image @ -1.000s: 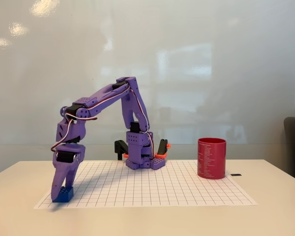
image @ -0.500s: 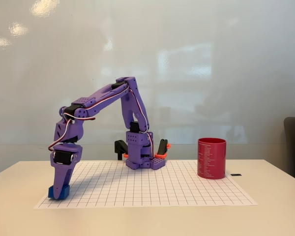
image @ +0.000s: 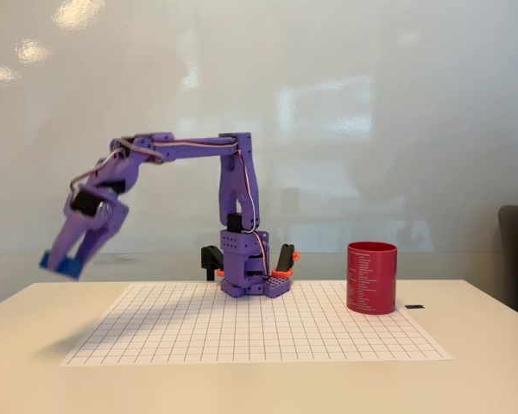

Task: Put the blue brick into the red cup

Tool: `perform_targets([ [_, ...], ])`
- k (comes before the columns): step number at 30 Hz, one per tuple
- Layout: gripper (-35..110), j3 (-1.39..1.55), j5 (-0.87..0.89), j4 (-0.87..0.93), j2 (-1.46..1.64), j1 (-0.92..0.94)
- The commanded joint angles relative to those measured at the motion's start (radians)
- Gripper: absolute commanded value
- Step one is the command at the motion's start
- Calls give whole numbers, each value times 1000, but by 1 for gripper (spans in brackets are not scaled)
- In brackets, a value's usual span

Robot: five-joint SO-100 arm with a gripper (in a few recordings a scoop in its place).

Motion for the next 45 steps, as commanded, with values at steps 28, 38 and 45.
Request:
perform_targets([
  [28,-1,-152,687,620,716,-1482],
  [38,-1,78,871,423,701,-1954],
  [45,-1,314,950,270,707,-2098],
])
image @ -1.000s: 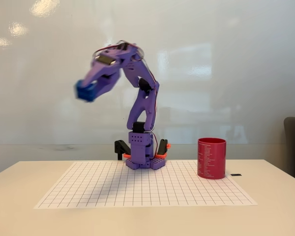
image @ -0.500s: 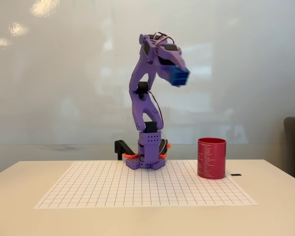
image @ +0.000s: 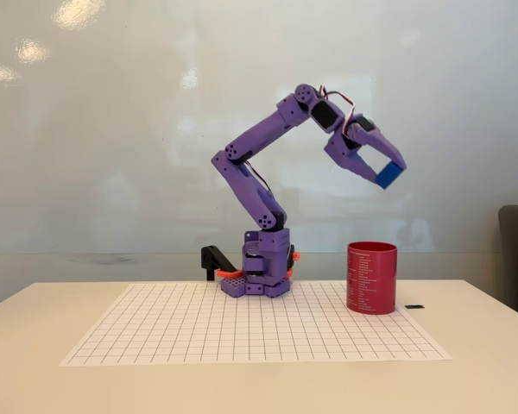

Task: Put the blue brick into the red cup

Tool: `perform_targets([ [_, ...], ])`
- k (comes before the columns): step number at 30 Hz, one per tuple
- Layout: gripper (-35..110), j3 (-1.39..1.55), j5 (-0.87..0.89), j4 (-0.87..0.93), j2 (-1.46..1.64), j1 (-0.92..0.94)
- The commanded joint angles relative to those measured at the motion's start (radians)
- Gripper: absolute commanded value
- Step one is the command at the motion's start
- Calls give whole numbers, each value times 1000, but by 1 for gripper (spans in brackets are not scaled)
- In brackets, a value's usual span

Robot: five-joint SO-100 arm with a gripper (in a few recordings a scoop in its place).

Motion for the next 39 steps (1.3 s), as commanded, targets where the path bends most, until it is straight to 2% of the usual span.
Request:
perform_targets([
  [1,-1,78,38,-77,28,-74],
  [7,-1,193,46,-132,34,-72],
  [18,-1,373,28,-110,143,-31],
  [30,0,370,-3,-46,160,-2],
  [32,8,367,15,-26,149,0],
  [35,31,364,-3,2,135,-20],
  [39,43,356,3,26,133,-40],
])
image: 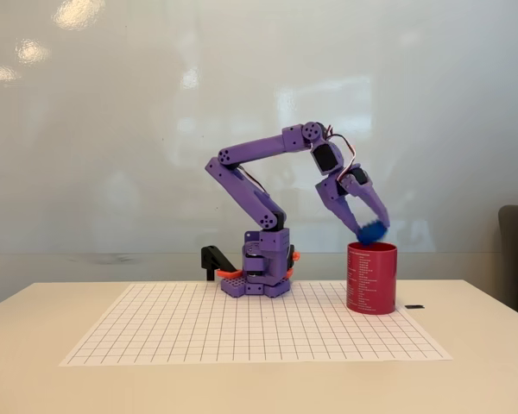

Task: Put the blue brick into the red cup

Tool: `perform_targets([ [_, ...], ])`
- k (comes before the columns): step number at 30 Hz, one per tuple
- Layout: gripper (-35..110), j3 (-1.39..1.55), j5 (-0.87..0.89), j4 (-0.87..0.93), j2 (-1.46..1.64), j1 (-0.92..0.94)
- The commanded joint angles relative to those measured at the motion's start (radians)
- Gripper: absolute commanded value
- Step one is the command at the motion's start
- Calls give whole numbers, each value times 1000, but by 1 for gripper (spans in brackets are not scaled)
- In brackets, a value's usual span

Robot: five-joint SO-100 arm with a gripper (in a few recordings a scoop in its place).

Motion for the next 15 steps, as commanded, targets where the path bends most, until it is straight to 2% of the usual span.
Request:
perform_targets([
  [1,43,-28,14,23,11,-18],
  [13,43,-29,-9,25,14,-23],
  [15,28,-31,-28,25,14,-23],
])
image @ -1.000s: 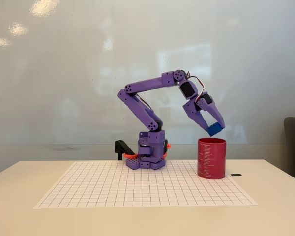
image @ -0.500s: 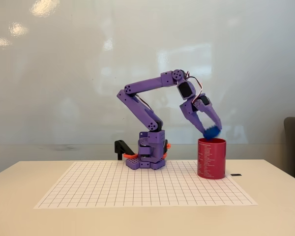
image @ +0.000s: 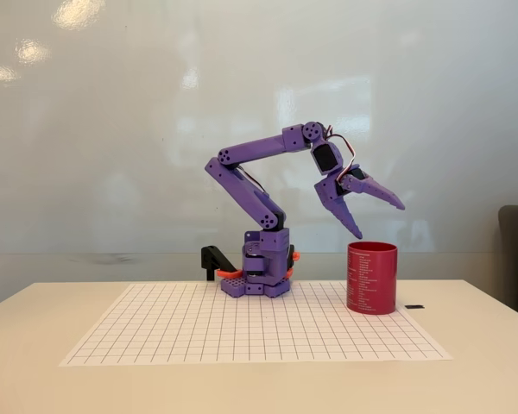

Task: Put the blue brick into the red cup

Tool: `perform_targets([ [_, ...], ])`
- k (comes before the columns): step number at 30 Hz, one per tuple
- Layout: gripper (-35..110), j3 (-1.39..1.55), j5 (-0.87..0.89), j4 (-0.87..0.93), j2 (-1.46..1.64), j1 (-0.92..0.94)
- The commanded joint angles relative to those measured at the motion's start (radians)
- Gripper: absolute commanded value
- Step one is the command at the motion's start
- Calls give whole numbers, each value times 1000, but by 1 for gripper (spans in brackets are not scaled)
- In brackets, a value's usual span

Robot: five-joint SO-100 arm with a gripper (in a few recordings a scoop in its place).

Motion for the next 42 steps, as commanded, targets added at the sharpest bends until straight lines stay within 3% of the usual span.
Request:
perform_targets([
  [1,8,-34,-26,9,14,-18],
  [2,0,-35,-31,2,11,-9],
  [18,-1,-35,-67,-32,52,57],
  [27,-1,-187,-225,-296,121,726],
  [31,-1,-216,-265,-298,221,960],
  [37,-1,-210,-193,-281,472,1195],
  [42,-1,-236,-183,-173,690,1275],
])
